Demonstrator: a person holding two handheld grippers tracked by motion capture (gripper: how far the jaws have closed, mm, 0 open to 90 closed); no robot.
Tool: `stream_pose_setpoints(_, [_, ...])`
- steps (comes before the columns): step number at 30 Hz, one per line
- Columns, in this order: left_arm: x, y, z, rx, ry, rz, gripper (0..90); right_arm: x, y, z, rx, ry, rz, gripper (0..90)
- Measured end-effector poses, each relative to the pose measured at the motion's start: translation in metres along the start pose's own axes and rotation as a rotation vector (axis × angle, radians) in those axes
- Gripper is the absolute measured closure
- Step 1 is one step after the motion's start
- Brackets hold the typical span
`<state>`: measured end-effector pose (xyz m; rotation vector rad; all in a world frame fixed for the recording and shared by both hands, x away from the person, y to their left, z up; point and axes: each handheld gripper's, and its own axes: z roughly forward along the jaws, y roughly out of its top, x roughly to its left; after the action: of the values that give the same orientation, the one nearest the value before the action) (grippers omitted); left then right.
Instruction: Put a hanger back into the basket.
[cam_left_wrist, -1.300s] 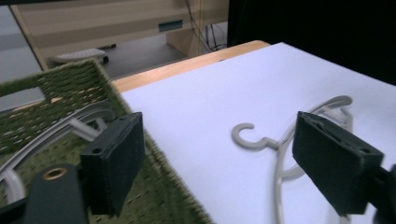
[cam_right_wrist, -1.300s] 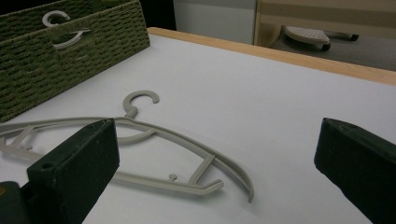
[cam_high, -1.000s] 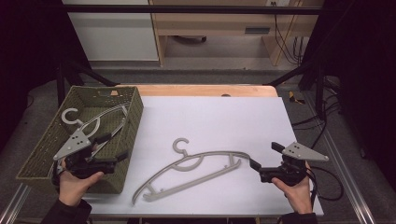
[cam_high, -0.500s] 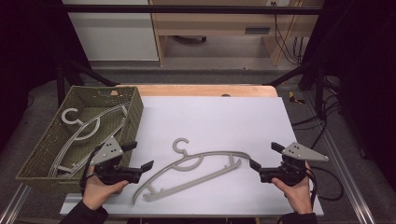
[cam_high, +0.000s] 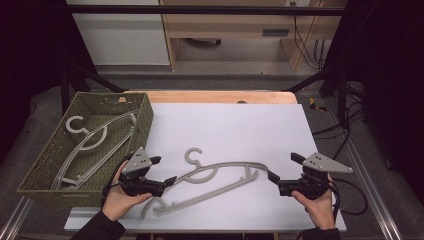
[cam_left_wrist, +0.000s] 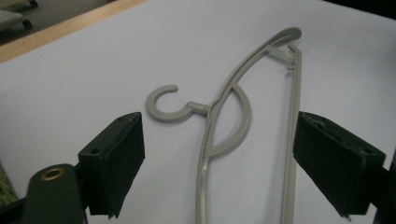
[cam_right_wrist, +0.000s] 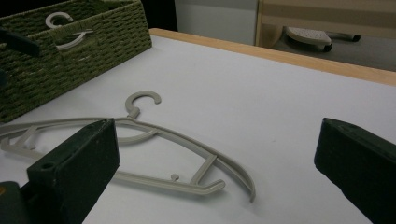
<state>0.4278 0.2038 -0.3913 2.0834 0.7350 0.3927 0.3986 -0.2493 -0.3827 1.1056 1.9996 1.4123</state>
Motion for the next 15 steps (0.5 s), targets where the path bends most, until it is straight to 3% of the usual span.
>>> stream_pose_setpoints(15, [-0.001, -0.010, 0.038, 0.196, -0.015, 0.018, 31.8, -0.001, 0.000, -0.001, 0.002, 0.005, 0.000, 0.2])
